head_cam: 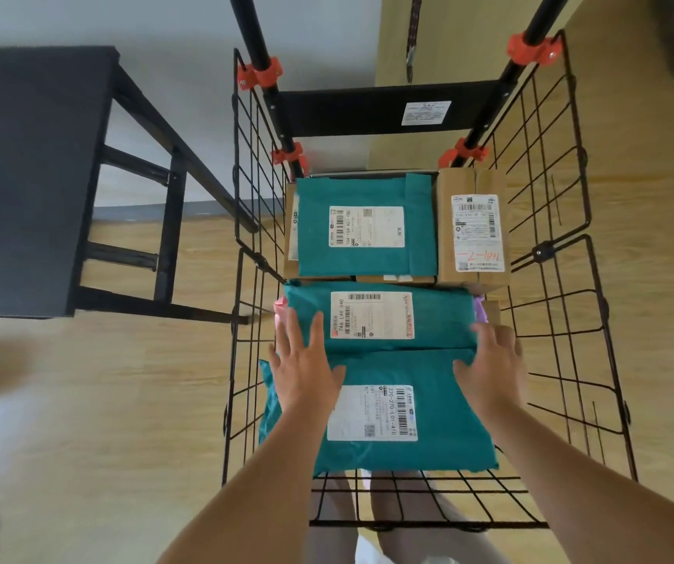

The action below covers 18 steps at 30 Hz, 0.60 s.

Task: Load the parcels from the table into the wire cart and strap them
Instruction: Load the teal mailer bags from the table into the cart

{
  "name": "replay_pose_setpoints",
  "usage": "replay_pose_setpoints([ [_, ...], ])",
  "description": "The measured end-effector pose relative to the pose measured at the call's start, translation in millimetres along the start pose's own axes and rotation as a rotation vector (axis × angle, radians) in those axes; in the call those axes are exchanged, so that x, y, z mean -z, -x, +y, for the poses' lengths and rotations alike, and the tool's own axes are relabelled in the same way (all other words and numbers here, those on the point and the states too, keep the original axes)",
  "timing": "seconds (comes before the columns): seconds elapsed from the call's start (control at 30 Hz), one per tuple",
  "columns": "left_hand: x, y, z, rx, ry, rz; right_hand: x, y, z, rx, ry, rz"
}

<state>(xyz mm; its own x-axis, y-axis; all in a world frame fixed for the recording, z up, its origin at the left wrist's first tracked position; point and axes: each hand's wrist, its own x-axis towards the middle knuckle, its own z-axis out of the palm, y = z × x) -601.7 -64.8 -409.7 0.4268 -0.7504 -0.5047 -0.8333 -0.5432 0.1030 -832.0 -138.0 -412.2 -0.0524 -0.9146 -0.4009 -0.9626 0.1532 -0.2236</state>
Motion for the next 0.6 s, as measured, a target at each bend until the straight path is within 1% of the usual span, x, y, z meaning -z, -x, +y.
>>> replay_pose_setpoints([
  [0.07,-12,17,-5,-0.127,-0.109,0.024,2,6,-7,0.155,0.100,-0.046],
  [0.13,-20,29,-6,-0.227,-0.135,0.015,4,12,-17,0.249,0.126,-0.168],
  [0.17,-21,34,-5,-0.247,-0.132,-0.011,4,15,-22,0.276,0.133,-0.220],
  [0.27,-16,39,-1,-0.232,-0.125,-0.094,9,23,-34,0.301,0.141,-0.281],
  [0.4,7,36,-2,-0.182,-0.150,-0.168,23,28,-47,0.383,0.236,-0.336],
  [0.5,27,44,-4,-0.150,-0.184,-0.174,38,29,-58,0.439,0.270,-0.355],
  [0.6,44,56,-8,-0.121,-0.199,-0.140,53,37,-73,0.497,0.315,-0.364],
])
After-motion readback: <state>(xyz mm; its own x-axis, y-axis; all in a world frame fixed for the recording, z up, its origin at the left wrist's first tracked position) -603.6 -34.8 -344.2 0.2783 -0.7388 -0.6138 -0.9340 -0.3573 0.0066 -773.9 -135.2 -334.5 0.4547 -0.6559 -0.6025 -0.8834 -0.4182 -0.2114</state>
